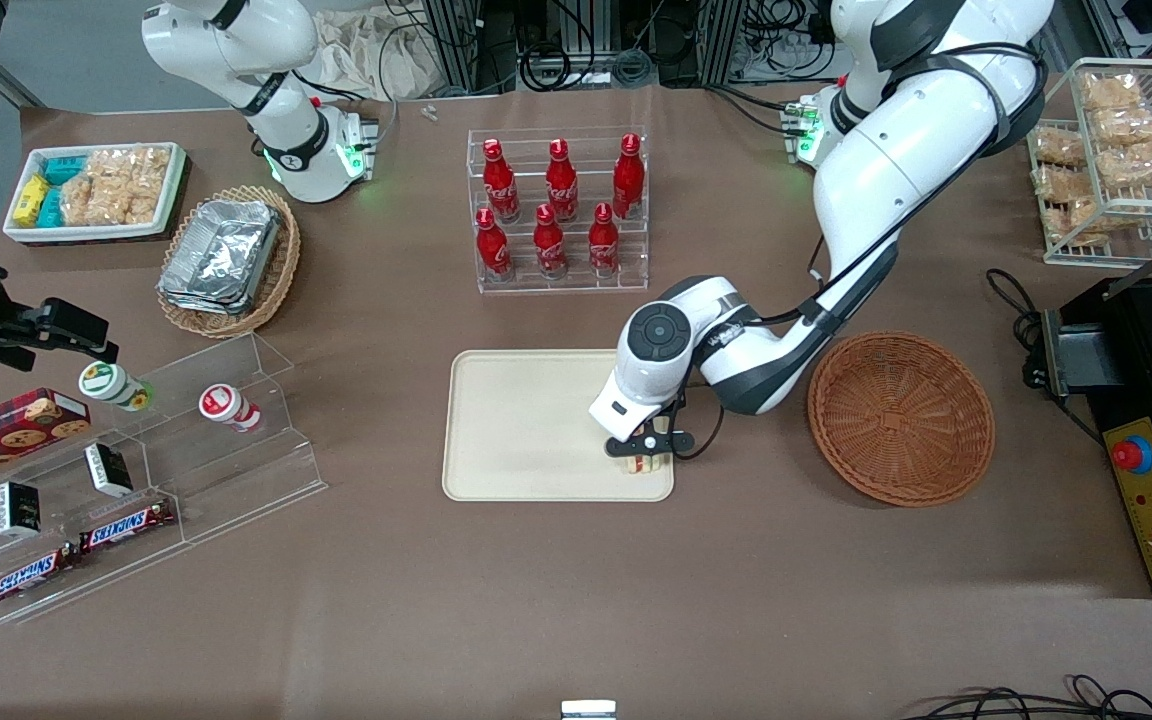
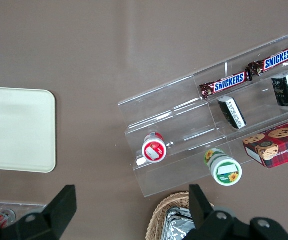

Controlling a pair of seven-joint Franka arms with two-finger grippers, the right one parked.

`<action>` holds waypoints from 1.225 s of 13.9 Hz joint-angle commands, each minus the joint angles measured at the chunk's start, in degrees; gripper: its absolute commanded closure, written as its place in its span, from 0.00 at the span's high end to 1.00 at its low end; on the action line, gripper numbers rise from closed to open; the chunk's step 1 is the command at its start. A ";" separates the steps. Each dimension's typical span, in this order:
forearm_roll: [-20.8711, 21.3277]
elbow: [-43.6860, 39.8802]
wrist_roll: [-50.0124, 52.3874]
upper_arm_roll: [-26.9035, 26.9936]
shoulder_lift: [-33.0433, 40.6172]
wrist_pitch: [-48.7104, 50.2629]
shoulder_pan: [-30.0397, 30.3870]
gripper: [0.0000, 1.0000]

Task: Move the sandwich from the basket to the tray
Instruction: 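Lower the sandwich onto the tray and open the left gripper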

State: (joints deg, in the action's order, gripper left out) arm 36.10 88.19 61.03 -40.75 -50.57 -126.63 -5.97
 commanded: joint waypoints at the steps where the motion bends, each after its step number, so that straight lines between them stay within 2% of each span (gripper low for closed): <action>1: 1.43 -1.71 0.06 0.24 -1.63 -1.17 -0.80 0.98; 5: 0.56 -0.92 1.54 0.06 2.13 0.23 -0.09 1.00; 8: 0.38 -0.83 3.66 -0.29 8.01 6.98 0.25 1.00; 10: -0.41 -0.04 3.31 -1.60 12.49 12.17 2.88 1.00; 13: -6.11 4.34 2.96 -7.91 20.31 13.86 13.57 1.00; 16: -6.83 8.39 -4.21 -19.23 24.64 17.01 28.15 1.00; 17: -8.83 8.58 -8.43 -23.45 24.47 18.59 33.95 1.00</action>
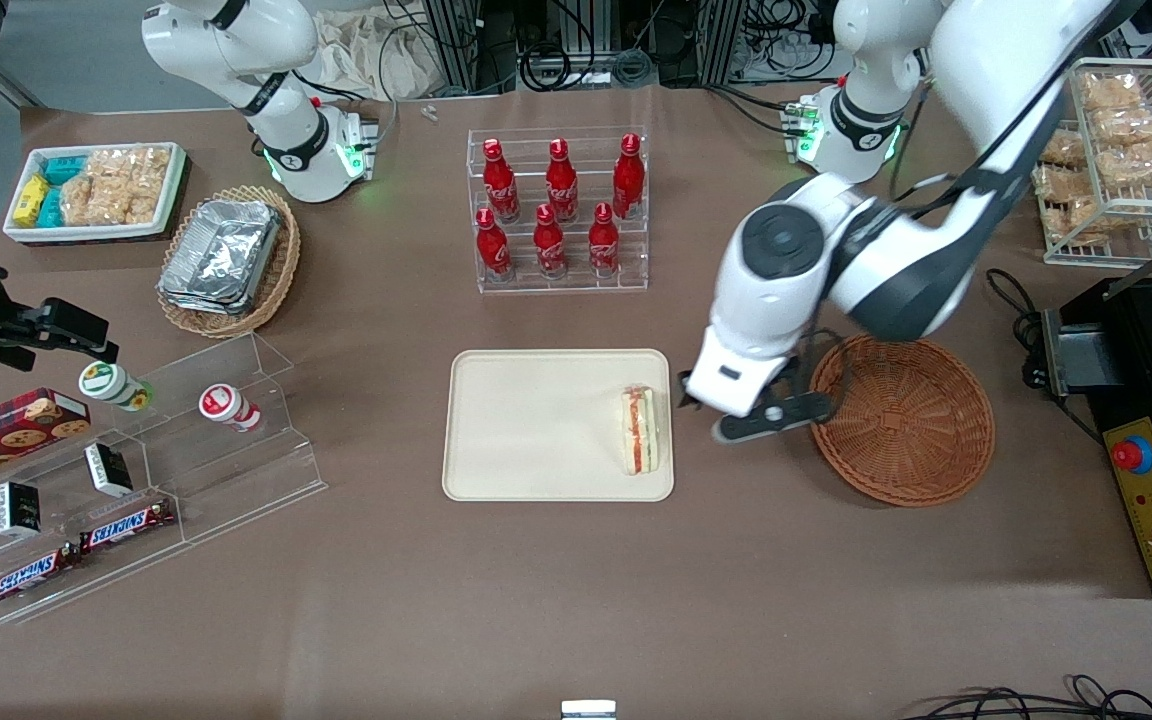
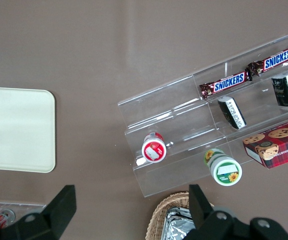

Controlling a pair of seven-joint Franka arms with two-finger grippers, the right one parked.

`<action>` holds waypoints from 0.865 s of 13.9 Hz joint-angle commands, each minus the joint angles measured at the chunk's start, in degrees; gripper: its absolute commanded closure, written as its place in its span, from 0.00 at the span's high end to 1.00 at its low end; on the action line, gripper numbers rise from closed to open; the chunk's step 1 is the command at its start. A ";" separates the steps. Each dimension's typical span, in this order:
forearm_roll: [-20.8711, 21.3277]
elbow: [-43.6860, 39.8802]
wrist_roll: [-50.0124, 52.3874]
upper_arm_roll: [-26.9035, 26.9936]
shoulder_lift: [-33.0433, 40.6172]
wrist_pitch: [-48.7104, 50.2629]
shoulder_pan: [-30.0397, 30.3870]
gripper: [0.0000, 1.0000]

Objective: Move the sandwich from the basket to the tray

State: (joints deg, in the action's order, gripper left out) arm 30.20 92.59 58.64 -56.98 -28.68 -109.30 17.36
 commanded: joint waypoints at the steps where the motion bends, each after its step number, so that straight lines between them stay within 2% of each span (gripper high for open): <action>1: -5.92 3.75 -11.13 -7.79 3.10 3.98 12.85 1.00; 2: -8.29 1.48 -14.66 -6.66 4.32 7.40 13.31 1.00; 4: -12.51 -3.27 -21.60 0.60 7.57 13.56 11.30 1.00; 5: -16.28 -3.98 -26.34 6.21 10.72 14.63 9.20 1.00; 8: -27.01 -1.28 -40.32 28.44 20.75 14.38 -1.34 1.00; 12: -28.70 -0.92 -54.21 53.23 23.85 14.47 -15.66 1.00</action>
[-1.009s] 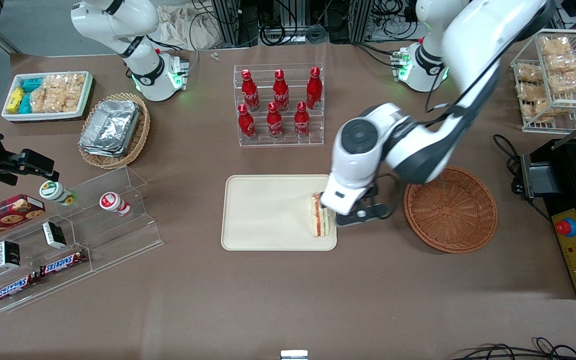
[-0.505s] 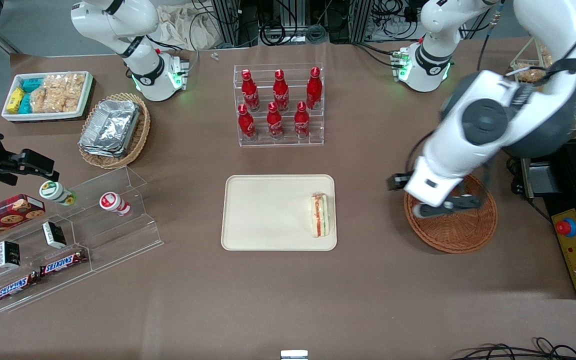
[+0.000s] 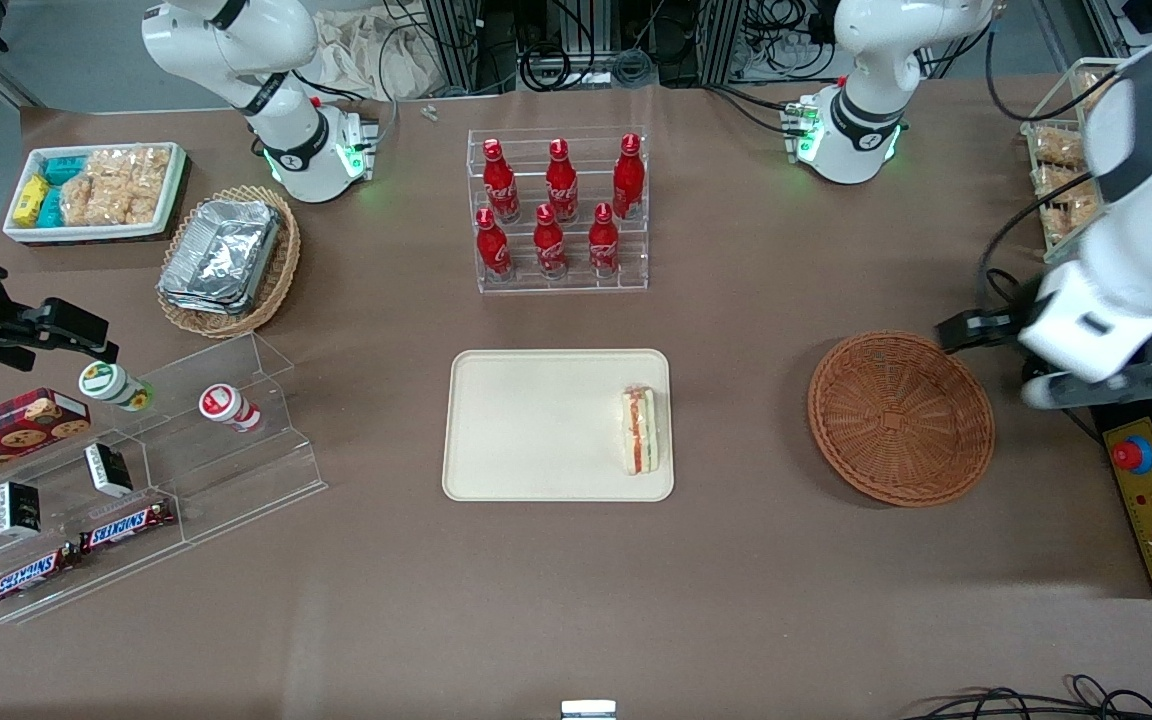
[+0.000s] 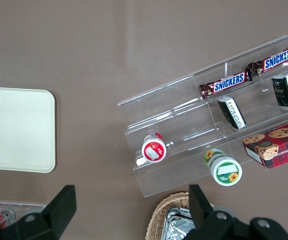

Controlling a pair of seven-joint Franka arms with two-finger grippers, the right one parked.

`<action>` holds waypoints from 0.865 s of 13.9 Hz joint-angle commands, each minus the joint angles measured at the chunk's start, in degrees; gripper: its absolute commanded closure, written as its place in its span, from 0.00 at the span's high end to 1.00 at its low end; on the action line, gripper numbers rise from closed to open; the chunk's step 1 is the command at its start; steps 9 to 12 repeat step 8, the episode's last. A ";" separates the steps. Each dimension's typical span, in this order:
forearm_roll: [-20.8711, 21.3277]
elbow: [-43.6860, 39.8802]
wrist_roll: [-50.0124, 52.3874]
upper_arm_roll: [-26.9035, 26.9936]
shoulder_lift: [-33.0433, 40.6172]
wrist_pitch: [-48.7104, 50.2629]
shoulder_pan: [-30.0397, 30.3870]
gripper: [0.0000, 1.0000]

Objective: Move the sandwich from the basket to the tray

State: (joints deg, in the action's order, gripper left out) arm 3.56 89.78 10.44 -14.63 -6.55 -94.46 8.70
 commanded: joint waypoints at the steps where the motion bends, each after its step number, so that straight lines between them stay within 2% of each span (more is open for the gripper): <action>1: -4.15 1.89 -8.66 15.81 1.63 -0.63 -9.38 1.00; 3: -5.05 1.45 -11.49 20.33 0.76 -0.90 -11.33 1.00; 7: -5.14 -0.92 -17.02 20.34 -2.41 -0.81 -10.90 1.00; 12: -5.23 -1.01 -16.95 20.26 -2.58 -0.72 -10.99 1.00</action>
